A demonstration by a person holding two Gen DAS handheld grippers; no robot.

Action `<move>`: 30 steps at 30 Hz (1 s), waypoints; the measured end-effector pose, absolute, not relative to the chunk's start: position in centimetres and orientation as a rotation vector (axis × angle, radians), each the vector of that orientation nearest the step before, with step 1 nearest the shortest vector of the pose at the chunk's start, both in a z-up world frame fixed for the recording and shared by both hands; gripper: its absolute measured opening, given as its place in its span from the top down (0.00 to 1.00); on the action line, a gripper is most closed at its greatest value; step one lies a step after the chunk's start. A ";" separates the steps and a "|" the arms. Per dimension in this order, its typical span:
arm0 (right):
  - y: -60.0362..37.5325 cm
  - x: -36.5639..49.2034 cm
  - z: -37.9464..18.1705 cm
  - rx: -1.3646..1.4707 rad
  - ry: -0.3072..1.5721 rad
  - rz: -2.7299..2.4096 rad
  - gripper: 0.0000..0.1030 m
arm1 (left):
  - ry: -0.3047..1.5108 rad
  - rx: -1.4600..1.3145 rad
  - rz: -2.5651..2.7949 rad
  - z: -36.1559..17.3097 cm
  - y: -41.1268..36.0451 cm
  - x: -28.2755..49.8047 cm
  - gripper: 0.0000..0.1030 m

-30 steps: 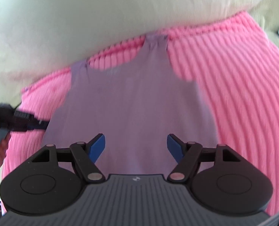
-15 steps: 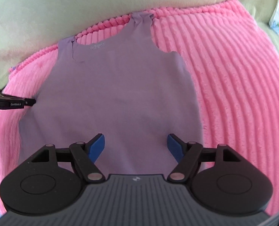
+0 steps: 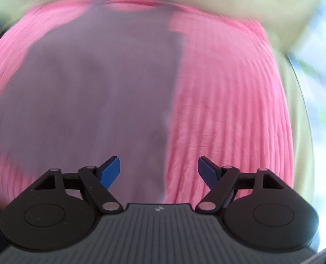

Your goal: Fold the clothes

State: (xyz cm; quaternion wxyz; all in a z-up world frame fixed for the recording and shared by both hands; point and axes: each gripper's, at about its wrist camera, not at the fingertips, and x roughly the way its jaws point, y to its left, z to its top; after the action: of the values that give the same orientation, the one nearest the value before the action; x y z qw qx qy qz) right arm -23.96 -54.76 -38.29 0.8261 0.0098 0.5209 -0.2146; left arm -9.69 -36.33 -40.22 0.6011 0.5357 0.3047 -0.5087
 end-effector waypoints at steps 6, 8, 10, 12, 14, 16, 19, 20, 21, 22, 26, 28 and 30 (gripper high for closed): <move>-46.1 -28.0 -42.5 -0.606 1.043 -0.193 0.40 | 0.287 1.600 -1.107 -46.0 -33.2 -17.4 0.53; -45.2 -29.2 -44.0 -0.737 1.024 -0.167 0.53 | 0.227 1.651 -1.072 -47.0 -33.2 -17.6 0.53; -45.1 -29.9 -44.9 -0.812 1.023 -0.169 0.55 | 0.179 1.694 -1.053 -48.0 -33.0 -17.4 0.52; -45.4 -30.5 -45.6 -0.866 1.020 -0.180 0.55 | 0.128 1.742 -1.050 -48.7 -32.9 -17.5 0.51; -45.8 -30.8 -46.0 -0.902 1.013 -0.190 0.55 | 0.076 1.772 -1.059 -49.3 -32.7 -17.7 0.49; -46.3 -30.8 -46.5 -0.931 1.010 -0.193 0.55 | 0.029 1.792 -1.072 -49.6 -32.3 -18.0 0.50; -47.1 -30.3 -47.4 -0.962 0.991 -0.176 0.75 | 0.000 1.800 -1.113 -49.5 -31.2 -18.2 0.66; -47.3 -29.9 -47.4 -0.951 0.996 -0.167 0.95 | 0.098 1.762 -1.126 -48.8 -31.5 -17.8 0.99; -47.5 -29.4 -47.3 -0.942 1.002 -0.160 0.98 | 0.187 1.716 -1.119 -48.2 -31.9 -17.2 0.99; -47.7 -29.2 -47.1 -0.936 1.000 -0.153 0.99 | 0.219 1.691 -1.125 -47.7 -32.0 -17.1 0.99; -48.6 -29.6 -44.7 -0.907 0.998 -0.152 0.99 | 0.366 1.576 -1.176 -44.4 -32.1 -17.1 1.00; -48.6 -30.4 -43.9 -0.892 1.011 -0.147 0.99 | 0.375 1.562 -1.190 -43.8 -31.5 -18.1 1.00; -48.1 -31.2 -43.5 -0.879 1.026 -0.134 0.99 | 0.385 1.548 -1.203 -43.2 -30.9 -19.1 1.00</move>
State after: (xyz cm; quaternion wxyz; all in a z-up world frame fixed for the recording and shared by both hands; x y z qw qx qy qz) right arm -31.15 -48.14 -43.46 0.7784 -0.4064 0.4745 -0.0618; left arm -19.07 -30.93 -43.21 0.5410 0.6516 0.1620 -0.5064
